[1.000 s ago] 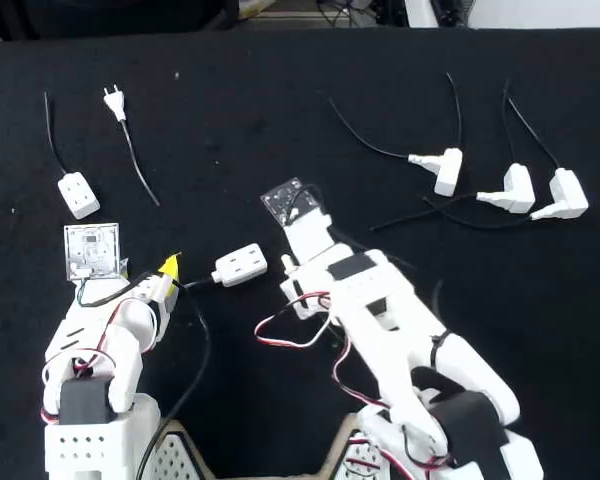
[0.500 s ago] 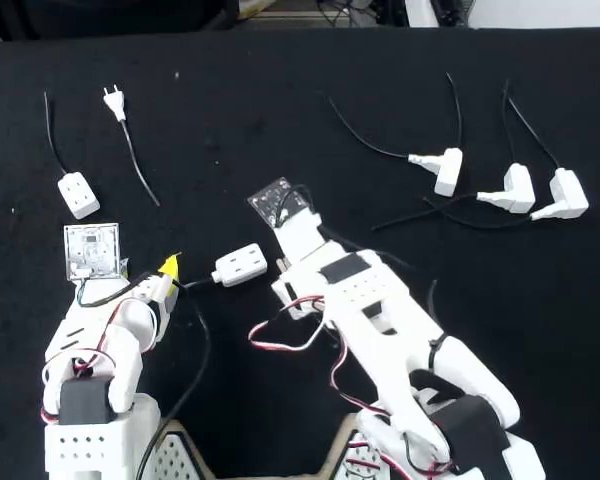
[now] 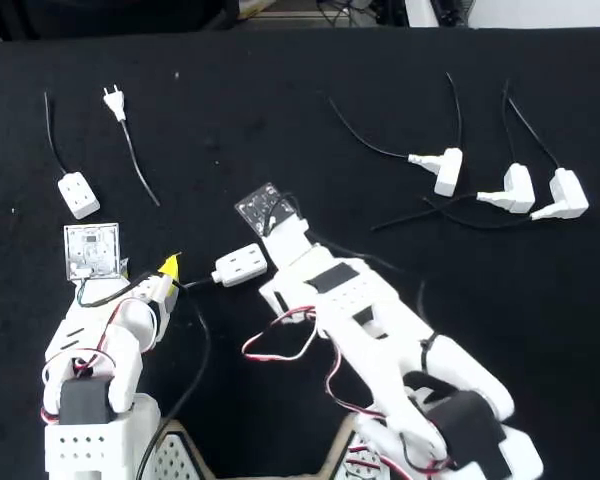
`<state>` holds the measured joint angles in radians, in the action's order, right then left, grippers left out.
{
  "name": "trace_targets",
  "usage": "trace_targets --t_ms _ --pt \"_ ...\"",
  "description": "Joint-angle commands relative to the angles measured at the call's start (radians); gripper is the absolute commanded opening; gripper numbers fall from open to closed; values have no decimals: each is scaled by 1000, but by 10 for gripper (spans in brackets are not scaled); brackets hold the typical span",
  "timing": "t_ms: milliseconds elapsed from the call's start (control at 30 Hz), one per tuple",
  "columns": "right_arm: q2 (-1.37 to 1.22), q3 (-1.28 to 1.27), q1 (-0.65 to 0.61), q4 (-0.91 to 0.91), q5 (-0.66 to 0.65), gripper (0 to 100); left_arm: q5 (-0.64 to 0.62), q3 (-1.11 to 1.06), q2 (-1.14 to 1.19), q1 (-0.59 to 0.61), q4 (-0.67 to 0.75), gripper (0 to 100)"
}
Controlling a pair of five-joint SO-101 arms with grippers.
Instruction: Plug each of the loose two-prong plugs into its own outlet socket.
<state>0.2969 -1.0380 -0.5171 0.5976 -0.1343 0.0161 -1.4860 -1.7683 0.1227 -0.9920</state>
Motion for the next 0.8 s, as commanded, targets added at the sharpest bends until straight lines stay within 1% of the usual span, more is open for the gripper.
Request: trace_targets --t_ms 0,133,233,333,567,667,767 --pt "-35 79 20 29 2 165 -9 15 -5 2 12 234" --pt "-102 133 98 43 -72 76 -9 15 -5 2 12 234" --pt "-107 143 140 43 -86 9 -9 15 -5 2 12 234" --pt "-79 134 143 48 -84 11 -9 15 -5 2 12 234" --pt "22 124 120 129 -81 11 -9 15 -5 2 12 234" --pt "2 124 114 127 -84 15 -9 15 -5 2 12 234" --pt "-61 131 117 127 -86 82 -9 15 -5 2 12 234"
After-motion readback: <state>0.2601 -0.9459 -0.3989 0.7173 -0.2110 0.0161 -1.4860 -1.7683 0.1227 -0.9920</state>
